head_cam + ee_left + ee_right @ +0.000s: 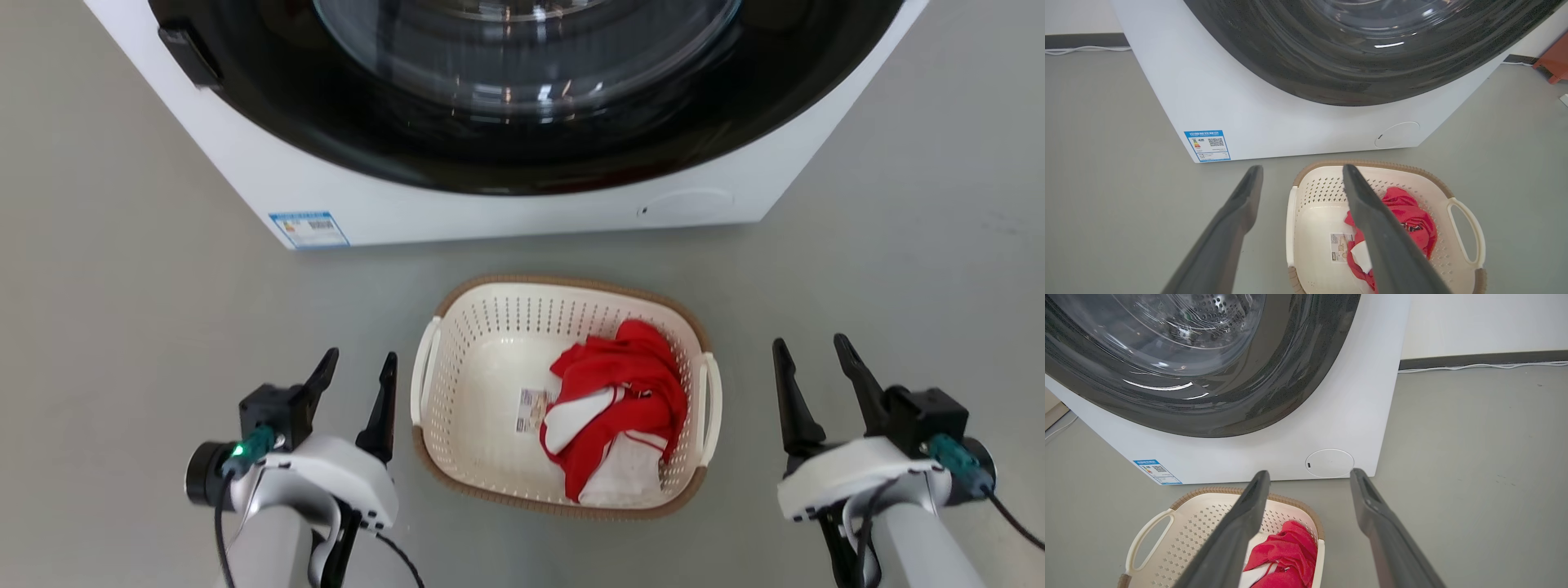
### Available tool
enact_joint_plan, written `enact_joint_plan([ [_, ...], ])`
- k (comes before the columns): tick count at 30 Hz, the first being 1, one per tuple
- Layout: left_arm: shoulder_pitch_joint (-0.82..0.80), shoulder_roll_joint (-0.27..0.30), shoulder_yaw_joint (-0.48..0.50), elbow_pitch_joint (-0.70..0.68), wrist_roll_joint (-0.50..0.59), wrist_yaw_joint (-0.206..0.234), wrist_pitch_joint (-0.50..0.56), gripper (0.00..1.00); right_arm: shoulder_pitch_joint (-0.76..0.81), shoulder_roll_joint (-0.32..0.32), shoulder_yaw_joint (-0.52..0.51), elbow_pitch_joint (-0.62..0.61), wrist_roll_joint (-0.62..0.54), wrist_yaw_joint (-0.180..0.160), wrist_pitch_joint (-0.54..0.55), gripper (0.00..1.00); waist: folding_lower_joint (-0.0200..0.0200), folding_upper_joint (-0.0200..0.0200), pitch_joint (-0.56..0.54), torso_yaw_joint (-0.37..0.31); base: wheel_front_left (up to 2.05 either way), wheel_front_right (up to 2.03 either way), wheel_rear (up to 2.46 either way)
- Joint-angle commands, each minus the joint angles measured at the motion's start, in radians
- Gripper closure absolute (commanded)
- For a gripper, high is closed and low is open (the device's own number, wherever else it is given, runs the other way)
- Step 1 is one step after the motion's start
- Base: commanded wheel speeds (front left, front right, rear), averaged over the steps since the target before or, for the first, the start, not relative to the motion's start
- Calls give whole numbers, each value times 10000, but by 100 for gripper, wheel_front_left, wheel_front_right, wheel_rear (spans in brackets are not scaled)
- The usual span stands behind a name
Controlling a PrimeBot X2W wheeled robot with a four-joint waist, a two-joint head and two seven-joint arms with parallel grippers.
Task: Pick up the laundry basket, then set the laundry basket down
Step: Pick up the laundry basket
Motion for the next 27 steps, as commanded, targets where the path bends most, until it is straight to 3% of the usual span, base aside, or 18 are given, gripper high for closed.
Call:
enact_joint_plan([
  [1,-537,124,189,148,56,-54,-105,0,-391,-19,212,82,79,62,-111,0,0,-1,424,91,0,0,0],
  [11,-2502,197,-646,2613,-175,-141,-105,0,-1733,-19,427,2141,269,62,-111,0,0,-1,1737,79,0,0,0],
  [27,-4272,578,-1487,4528,-597,-146,-105,0,-2704,-18,926,3423,495,62,-111,0,0,-1,3240,-302,0,0,0],
])
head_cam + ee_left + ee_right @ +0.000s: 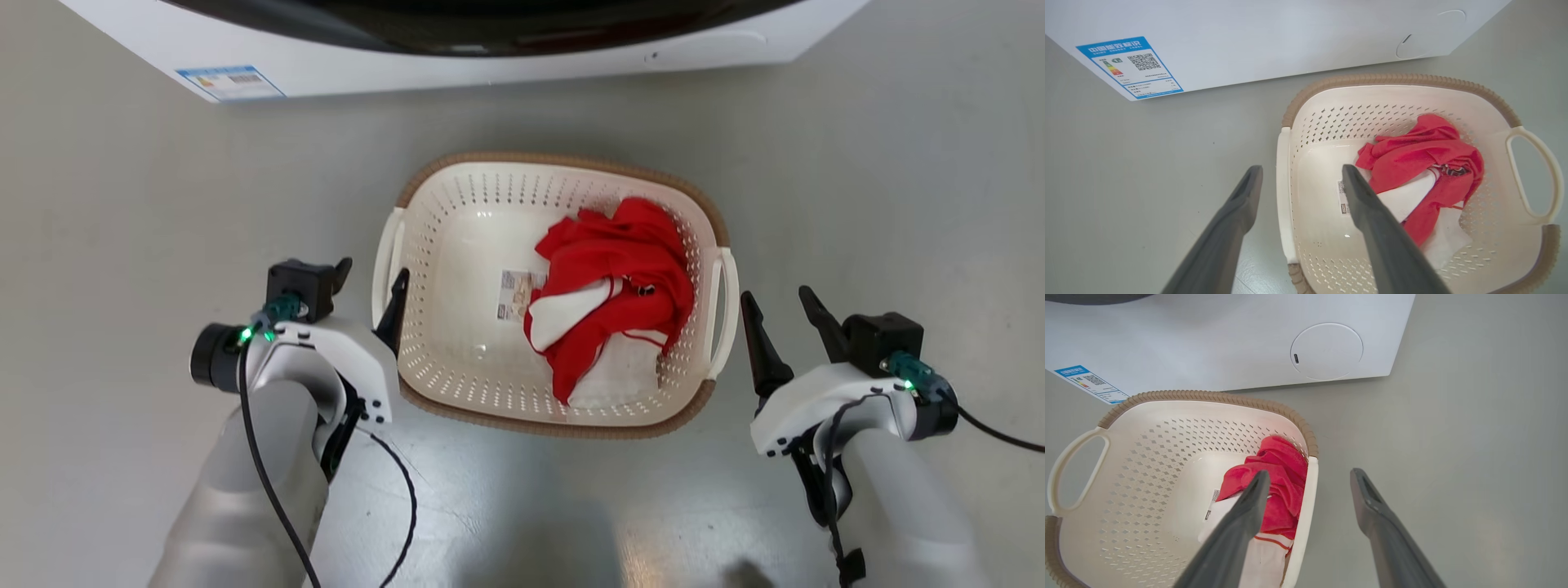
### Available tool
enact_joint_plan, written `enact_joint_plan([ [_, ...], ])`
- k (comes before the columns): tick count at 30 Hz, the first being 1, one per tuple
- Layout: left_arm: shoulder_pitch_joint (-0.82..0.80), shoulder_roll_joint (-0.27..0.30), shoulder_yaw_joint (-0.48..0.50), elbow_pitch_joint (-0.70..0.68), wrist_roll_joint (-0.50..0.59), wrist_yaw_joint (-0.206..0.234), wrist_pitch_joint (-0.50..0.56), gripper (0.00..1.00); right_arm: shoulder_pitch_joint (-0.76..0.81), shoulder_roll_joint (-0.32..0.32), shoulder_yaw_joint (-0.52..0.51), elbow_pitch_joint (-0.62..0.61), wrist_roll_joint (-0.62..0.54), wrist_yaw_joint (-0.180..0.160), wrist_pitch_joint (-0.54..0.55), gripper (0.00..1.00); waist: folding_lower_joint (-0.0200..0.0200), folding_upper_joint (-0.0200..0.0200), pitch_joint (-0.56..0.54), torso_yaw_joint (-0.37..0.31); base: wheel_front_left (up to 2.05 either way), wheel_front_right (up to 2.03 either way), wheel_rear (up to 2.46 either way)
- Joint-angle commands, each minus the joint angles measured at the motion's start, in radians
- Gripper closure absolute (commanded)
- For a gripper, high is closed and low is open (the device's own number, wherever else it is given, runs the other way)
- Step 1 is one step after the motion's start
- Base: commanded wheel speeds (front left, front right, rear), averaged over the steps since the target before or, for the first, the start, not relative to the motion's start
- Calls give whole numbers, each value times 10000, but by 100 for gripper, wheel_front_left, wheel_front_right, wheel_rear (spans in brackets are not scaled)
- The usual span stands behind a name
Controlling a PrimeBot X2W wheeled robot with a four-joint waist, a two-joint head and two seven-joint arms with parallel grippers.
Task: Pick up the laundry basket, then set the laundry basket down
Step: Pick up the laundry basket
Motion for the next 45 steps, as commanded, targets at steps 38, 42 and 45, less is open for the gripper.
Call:
enact_joint_plan([
  [38,-1997,289,-541,1546,215,-54,-92,0,-1458,34,1381,1876,741,62,-109,0,0,0,1516,-48,0,0,0],
  [42,-2121,269,-620,1607,235,-48,-92,0,-1591,34,1495,1995,822,62,-109,0,0,0,1629,-45,0,0,0],
  [45,-2178,244,-686,1656,236,-49,-92,0,-1678,34,1631,2108,955,62,-109,0,0,0,1702,-53,0,0,0],
])
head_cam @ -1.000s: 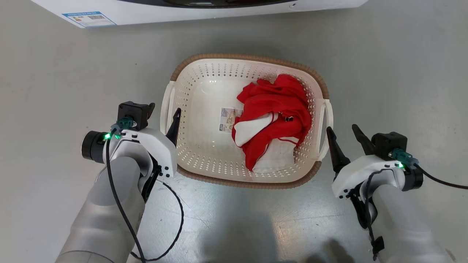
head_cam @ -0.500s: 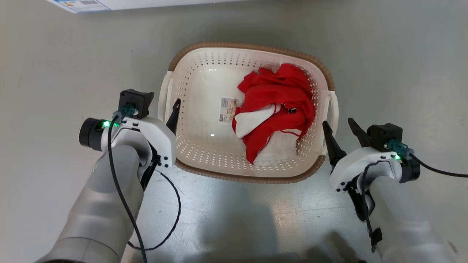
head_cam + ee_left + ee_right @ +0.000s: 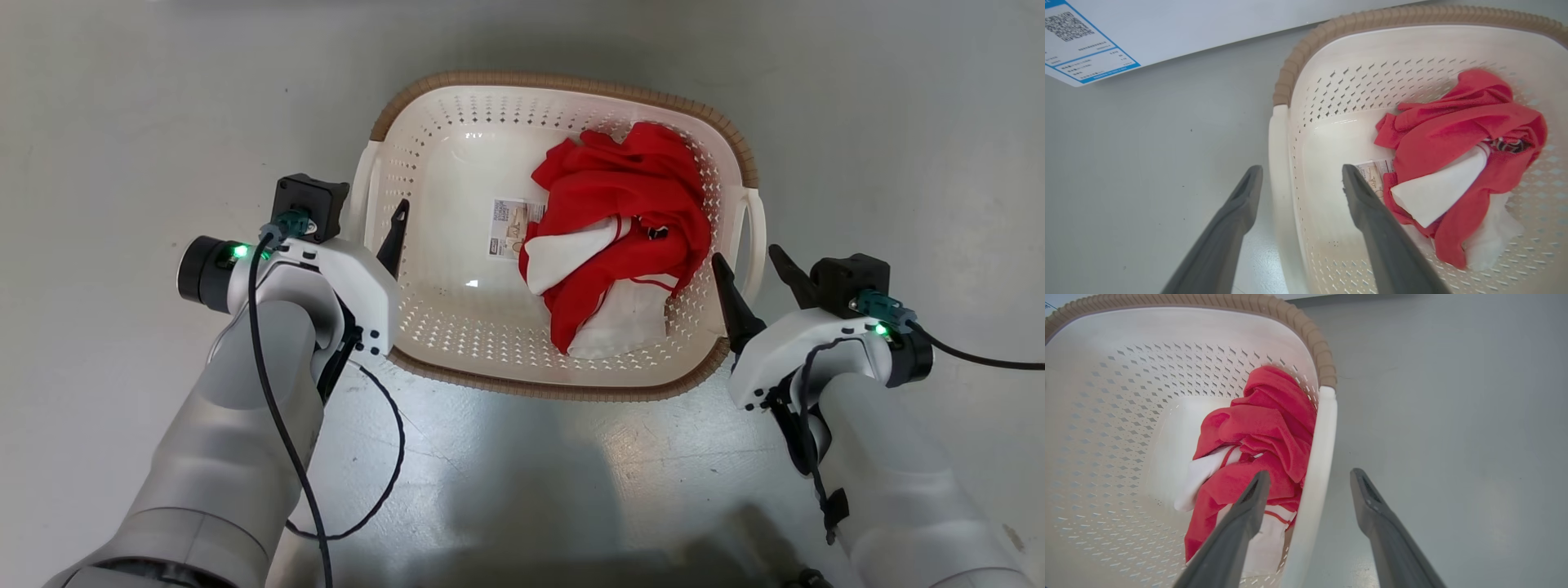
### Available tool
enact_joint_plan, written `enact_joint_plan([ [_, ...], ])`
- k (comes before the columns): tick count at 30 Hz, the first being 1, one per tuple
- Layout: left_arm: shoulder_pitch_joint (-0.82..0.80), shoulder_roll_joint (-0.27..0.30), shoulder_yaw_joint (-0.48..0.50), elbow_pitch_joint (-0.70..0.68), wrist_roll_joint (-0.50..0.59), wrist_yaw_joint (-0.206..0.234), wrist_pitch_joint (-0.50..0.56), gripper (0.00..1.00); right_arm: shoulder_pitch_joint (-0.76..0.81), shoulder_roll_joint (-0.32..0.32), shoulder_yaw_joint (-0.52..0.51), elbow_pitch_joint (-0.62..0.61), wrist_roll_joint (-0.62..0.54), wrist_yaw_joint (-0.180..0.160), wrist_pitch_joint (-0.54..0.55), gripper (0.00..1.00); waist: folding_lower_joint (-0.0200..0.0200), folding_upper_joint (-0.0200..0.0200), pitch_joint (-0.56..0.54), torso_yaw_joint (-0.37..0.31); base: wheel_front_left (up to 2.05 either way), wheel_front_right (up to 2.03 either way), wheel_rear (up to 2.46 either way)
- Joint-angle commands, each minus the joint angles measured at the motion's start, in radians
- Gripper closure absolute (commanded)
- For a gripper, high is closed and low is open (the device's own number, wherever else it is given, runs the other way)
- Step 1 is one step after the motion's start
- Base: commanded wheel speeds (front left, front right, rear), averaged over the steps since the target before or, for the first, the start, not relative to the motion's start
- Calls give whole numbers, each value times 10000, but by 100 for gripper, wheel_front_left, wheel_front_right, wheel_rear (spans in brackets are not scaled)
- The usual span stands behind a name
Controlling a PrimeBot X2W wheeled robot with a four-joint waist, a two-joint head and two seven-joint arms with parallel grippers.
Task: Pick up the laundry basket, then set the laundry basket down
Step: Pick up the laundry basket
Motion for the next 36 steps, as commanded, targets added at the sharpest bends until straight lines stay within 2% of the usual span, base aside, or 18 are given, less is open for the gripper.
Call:
enact_joint_plan([
  [1,-35,249,141,-38,26,-49,-61,0,214,83,299,6,139,62,-109,0,0,0,39,-12,0,0,0],
  [16,-407,357,-132,445,45,-27,-61,0,-174,84,1278,370,1155,62,-109,0,0,0,298,-237,0,0,0],
  [36,-572,431,-355,722,-39,141,-61,0,-315,84,1710,351,1541,62,-109,0,0,0,352,-289,0,0,0],
])
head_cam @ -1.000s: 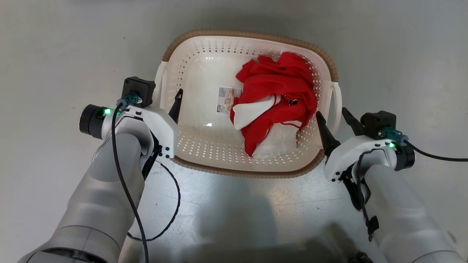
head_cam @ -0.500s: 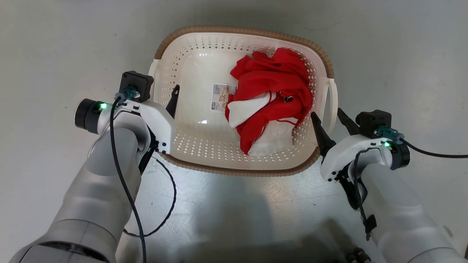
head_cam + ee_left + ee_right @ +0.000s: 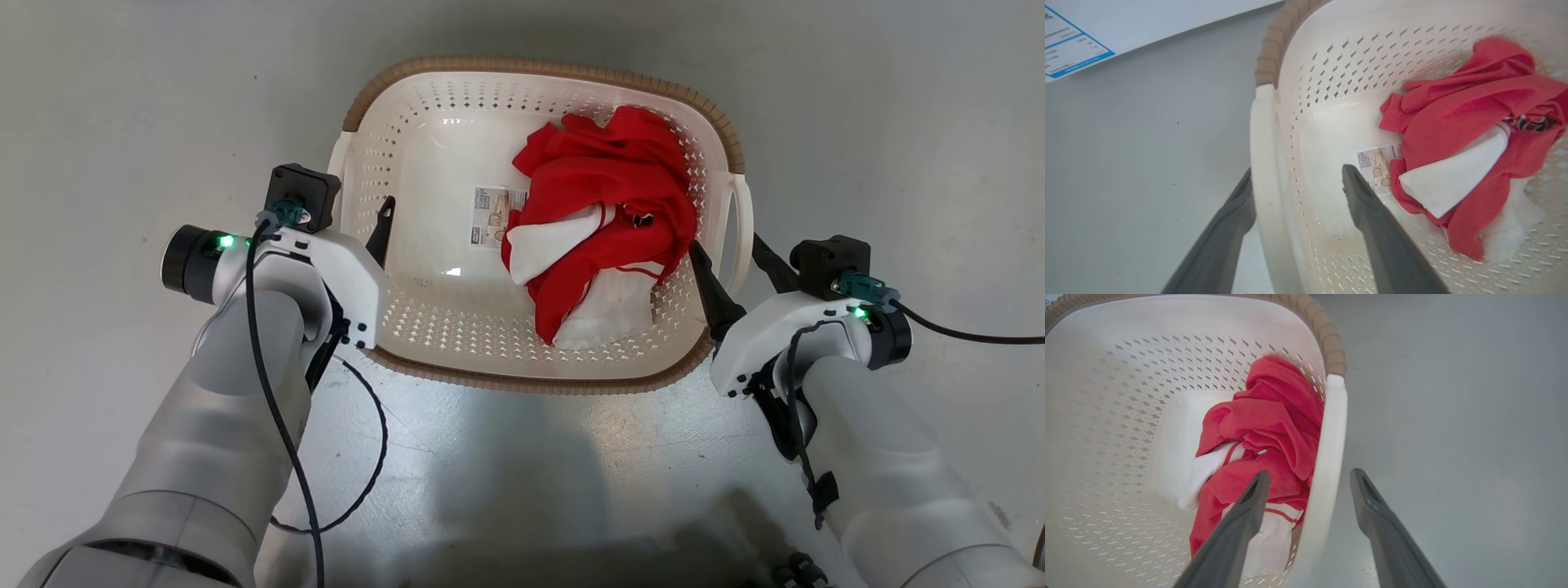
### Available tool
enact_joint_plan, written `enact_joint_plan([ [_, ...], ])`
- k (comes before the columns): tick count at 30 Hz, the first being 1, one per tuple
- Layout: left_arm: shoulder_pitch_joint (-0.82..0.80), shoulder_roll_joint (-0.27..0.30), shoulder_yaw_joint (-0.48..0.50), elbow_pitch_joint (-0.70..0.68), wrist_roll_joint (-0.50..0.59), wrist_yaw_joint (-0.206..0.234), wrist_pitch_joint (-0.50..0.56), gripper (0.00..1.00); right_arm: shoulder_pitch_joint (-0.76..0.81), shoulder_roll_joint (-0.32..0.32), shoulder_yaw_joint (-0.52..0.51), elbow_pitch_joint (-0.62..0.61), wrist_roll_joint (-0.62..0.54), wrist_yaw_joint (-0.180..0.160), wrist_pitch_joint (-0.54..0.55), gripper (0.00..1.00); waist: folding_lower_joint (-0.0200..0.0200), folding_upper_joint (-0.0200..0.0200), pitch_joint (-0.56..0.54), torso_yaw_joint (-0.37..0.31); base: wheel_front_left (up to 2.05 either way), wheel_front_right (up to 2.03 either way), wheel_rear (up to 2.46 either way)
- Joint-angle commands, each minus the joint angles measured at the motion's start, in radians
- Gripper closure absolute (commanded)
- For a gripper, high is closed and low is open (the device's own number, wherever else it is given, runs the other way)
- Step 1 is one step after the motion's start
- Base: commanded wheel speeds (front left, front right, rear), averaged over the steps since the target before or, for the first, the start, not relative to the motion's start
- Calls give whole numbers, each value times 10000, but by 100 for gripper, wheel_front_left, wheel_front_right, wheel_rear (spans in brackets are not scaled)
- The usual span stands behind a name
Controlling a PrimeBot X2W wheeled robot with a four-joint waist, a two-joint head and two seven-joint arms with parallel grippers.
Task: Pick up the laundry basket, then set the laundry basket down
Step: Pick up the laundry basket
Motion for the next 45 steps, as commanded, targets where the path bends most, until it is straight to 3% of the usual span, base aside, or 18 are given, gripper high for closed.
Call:
enact_joint_plan([
  [1,-39,319,123,-43,-42,76,-61,0,310,107,201,-49,57,62,-109,0,0,0,2,-4,0,0,0],
  [10,-46,333,20,-5,-112,119,-61,0,274,107,224,-90,61,62,-109,0,0,0,23,-18,0,0,0],
  [11,-44,330,13,41,-134,113,-57,22,269,107,221,-103,51,62,-109,6,0,0,29,-22,0,0,0],
  [12,-54,326,12,84,-162,106,-52,100,264,107,225,-123,31,62,-109,88,0,0,36,-24,0,0,0],
  [13,-63,322,13,128,-188,112,-32,100,263,107,235,-141,-3,62,-109,100,0,0,41,-22,0,0,0],
  [25,247,65,-69,467,-518,105,413,100,313,107,209,304,-560,62,-109,100,0,0,-487,164,0,0,0],
  [45,1583,-270,-222,606,-1361,-45,1158,100,141,107,1070,1892,-488,62,683,100,0,0,-2841,793,0,0,0],
])
